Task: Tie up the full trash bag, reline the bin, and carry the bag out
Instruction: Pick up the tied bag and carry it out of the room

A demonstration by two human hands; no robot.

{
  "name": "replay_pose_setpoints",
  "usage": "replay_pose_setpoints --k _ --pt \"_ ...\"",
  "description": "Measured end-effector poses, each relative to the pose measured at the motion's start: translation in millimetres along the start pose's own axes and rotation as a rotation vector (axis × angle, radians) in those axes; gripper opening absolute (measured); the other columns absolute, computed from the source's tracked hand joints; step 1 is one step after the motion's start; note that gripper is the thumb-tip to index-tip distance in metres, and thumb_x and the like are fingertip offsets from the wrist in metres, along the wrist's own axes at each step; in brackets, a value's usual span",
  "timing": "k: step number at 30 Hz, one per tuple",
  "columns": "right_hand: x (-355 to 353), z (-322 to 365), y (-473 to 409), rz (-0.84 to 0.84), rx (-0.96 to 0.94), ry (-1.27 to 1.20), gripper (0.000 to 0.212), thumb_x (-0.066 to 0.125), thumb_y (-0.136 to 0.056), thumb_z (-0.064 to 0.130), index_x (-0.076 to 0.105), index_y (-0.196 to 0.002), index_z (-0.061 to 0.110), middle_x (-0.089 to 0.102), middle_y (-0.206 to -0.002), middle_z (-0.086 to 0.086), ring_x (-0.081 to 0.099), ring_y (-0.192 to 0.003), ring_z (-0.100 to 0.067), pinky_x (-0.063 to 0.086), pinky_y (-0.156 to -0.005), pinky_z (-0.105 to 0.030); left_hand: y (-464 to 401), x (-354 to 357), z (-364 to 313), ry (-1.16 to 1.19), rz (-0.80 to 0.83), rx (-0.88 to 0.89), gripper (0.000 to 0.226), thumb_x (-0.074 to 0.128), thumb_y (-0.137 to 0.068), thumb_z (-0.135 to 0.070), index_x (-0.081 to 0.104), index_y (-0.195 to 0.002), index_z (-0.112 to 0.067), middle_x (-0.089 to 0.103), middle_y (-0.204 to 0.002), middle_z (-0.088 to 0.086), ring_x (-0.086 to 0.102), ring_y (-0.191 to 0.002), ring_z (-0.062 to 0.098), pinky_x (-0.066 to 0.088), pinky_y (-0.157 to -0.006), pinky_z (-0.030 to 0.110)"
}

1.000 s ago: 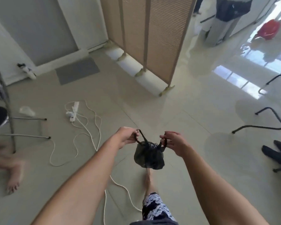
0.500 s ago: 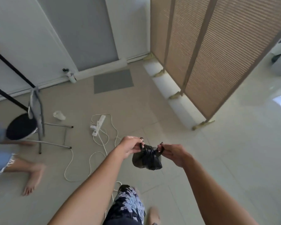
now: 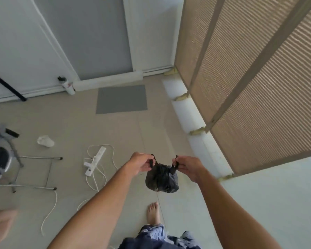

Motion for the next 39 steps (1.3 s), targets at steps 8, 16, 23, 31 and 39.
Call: replay_pose_setpoints --k 8,16,23,31,39 --pt "-29 147 -120 -0.102 0.018 -0.012 0.005 0.061 -0.088 0.001 0.065 -0.088 -0.001 0.066 -0.079 -0.017 0.062 -0.061 -0.022 0.056 -0.048 -0.019 -113 30 -161 -0.048 0.032 0.023 0.011 0.054 -0.091 -0.012 0.064 -0.089 -0.006 0.065 -0.081 0.011 0.061 -0.067 0.016 0.052 -0.066 0.026" --pt "-27 295 -244 0.014 0.090 0.114 0.012 0.056 -0.091 0.010 0.063 -0.083 0.004 0.065 -0.077 -0.013 0.060 -0.063 -0.020 0.051 -0.062 -0.026 -206 44 -305 -0.049 -0.049 -0.035 0.013 0.053 -0.087 -0.009 0.062 -0.077 -0.008 0.061 -0.085 0.013 0.059 -0.078 0.020 0.052 -0.073 0.030" --pt "-3 421 -351 0.045 0.132 0.102 0.006 0.061 -0.091 0.007 0.062 -0.093 0.002 0.064 -0.072 -0.011 0.061 -0.061 -0.020 0.055 -0.053 -0.024 -305 29 -433 0.024 -0.091 -0.022 0.016 0.055 -0.083 -0.005 0.064 -0.071 -0.010 0.062 -0.075 0.010 0.060 -0.069 0.016 0.050 -0.067 0.027" --pt "50 530 -469 -0.033 0.158 0.087 0.010 0.060 -0.091 0.014 0.065 -0.087 0.007 0.067 -0.089 -0.012 0.061 -0.089 -0.026 0.052 -0.096 -0.040 -440 -13 -543 0.051 -0.006 -0.056 0.020 0.051 -0.092 -0.012 0.058 -0.073 -0.014 0.060 -0.074 0.006 0.057 -0.066 0.013 0.051 -0.064 0.028" --pt "99 617 -556 -0.102 0.203 0.019 0.009 0.064 -0.085 0.006 0.063 -0.076 0.008 0.063 -0.089 -0.013 0.061 -0.086 -0.025 0.055 -0.084 -0.036 -538 -60 -622 0.010 -0.019 -0.178 0.012 0.050 -0.094 -0.009 0.054 -0.084 -0.013 0.060 -0.074 0.006 0.058 -0.067 0.016 0.054 -0.072 0.035"
Point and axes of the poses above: each hand's wrist, its own y-axis away from the middle knuckle, its own x-axis out of the palm, z = x × y, the point moved 9 cm from there along -y, towards the middle knuckle
